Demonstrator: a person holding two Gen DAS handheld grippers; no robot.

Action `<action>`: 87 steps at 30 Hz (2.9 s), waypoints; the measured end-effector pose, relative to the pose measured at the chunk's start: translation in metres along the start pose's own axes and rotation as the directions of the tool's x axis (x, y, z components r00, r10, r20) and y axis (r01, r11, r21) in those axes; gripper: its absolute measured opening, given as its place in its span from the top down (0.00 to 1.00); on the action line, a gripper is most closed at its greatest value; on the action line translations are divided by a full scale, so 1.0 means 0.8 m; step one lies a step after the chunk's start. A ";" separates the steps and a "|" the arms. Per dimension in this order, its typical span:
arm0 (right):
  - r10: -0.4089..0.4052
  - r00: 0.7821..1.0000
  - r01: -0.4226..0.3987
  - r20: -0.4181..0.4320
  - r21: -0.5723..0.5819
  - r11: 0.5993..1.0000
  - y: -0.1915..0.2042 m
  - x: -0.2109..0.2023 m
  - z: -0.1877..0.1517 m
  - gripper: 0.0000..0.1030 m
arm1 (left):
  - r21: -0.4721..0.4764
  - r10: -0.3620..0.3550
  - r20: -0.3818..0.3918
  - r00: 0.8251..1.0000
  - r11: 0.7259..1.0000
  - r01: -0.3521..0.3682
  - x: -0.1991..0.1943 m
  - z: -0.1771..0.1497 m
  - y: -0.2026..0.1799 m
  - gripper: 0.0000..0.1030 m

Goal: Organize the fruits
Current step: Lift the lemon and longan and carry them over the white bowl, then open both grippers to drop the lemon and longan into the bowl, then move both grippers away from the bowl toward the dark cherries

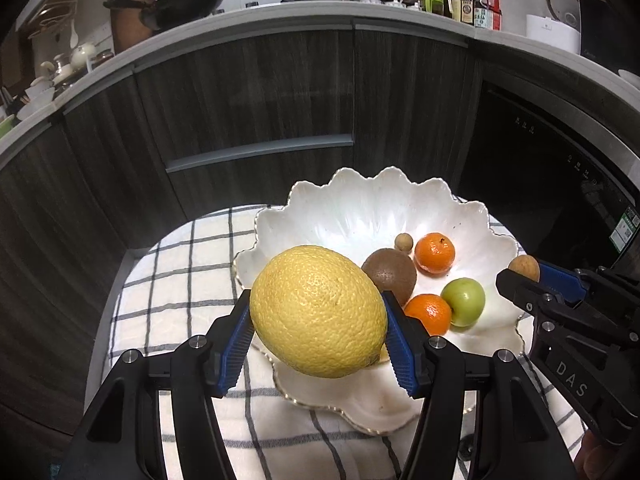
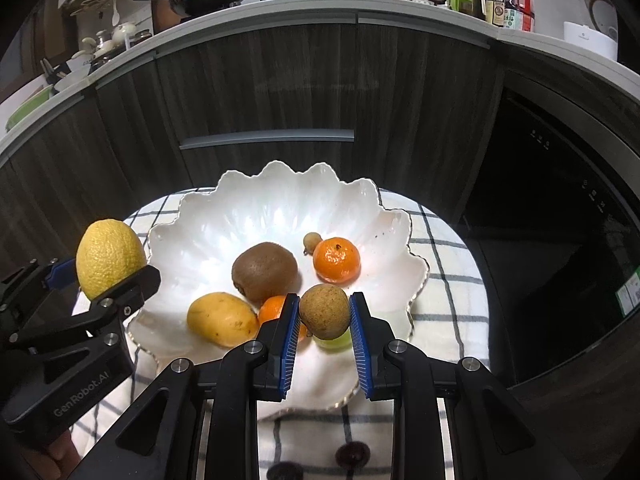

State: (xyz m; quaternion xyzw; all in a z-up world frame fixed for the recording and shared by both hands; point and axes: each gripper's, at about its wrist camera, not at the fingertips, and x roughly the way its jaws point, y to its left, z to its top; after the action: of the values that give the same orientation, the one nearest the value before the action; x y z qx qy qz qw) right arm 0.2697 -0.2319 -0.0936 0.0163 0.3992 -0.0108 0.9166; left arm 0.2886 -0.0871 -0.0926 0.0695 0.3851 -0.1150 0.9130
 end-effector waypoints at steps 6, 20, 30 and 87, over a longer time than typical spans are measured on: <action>0.008 1.000 -0.008 -0.027 0.004 1.000 -0.001 0.024 0.010 0.75 | 0.010 -0.008 -0.031 0.999 1.000 0.009 0.029 0.008 0.001 0.42; 0.009 0.999 -0.009 -0.054 -0.001 1.000 -0.002 0.046 0.018 0.74 | 0.015 -0.011 -0.098 0.995 1.000 0.012 0.060 0.007 0.000 0.41; -0.085 0.996 0.085 -0.015 -0.003 0.996 -0.007 0.029 0.017 0.17 | 0.030 0.093 -0.046 0.995 0.995 -0.092 0.039 0.013 0.007 0.06; -0.209 0.977 0.214 -0.049 0.161 0.963 -0.121 -0.093 -0.149 0.16 | 0.037 -0.045 -0.082 0.996 0.998 0.048 -0.036 -0.137 -0.138 0.24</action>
State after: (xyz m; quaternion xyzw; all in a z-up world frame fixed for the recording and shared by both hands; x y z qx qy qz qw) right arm 0.1287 -0.3239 -0.1219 0.0496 0.4110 -0.1415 0.8992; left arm 0.1647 -0.1656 -0.1517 0.0831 0.4210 -0.1408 0.8922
